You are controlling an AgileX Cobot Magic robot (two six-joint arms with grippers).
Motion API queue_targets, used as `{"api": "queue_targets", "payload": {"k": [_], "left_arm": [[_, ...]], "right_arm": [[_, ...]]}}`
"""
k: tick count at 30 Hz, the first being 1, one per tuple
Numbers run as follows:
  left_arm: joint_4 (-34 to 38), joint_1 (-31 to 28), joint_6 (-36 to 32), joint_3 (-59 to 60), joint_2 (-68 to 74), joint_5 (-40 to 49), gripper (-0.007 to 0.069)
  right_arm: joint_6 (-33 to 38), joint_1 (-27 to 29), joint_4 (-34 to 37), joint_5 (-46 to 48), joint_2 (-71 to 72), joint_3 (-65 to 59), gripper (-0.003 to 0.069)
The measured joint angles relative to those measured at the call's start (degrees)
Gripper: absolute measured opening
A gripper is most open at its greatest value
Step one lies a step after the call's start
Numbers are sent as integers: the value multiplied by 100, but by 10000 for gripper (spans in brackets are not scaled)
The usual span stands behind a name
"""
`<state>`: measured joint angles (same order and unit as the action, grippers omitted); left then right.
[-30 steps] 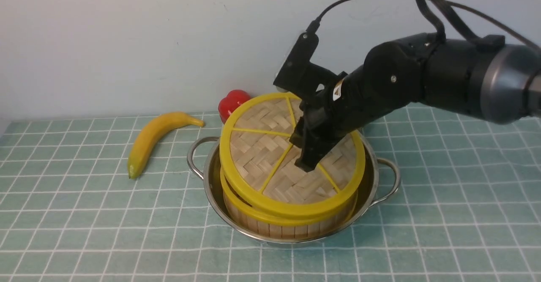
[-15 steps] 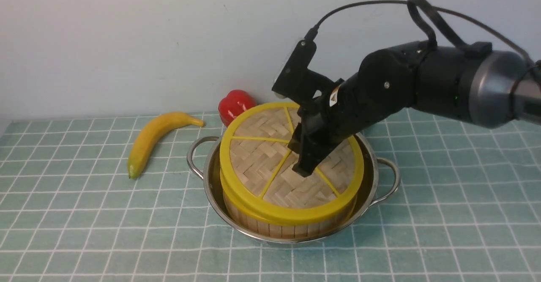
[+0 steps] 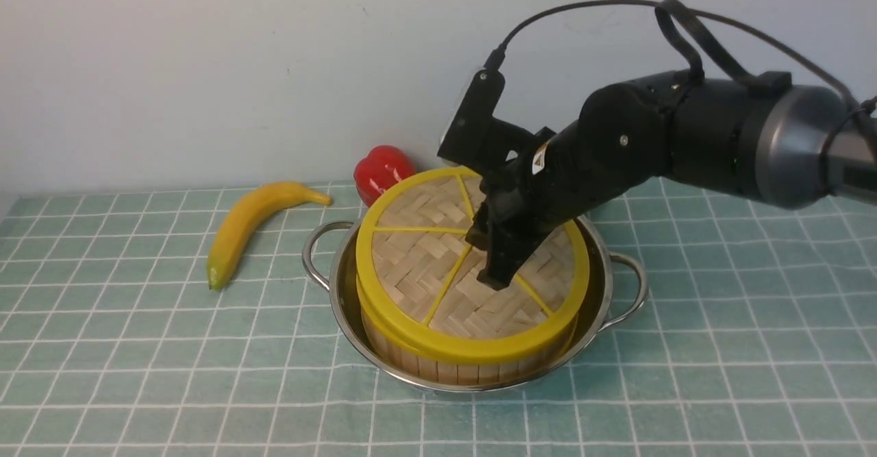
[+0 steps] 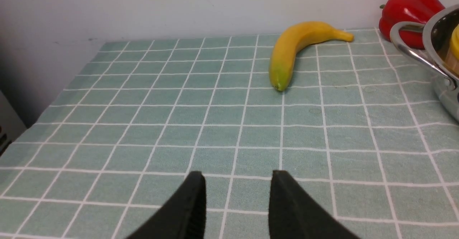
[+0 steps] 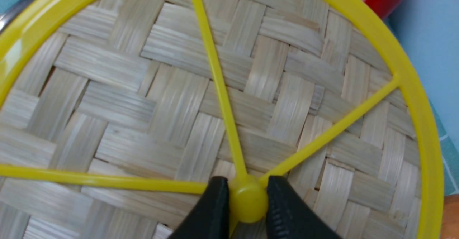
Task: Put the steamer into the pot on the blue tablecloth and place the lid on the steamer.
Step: 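Place the bamboo steamer lid onto the steamer basket in the pot with the right gripper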
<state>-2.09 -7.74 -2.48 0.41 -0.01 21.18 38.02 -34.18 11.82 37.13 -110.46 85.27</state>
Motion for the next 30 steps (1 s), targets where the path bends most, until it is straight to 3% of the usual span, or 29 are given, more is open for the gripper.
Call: {"api": "queue_targets", "payload": {"k": [13, 30], "left_arm": [[0, 0, 0, 0, 0, 0, 243], [0, 0, 0, 0, 0, 0, 243]], "right_arm": [[14, 0, -14, 585, 0, 795, 146], [-195, 0, 7, 1316, 309, 802, 146]]}}
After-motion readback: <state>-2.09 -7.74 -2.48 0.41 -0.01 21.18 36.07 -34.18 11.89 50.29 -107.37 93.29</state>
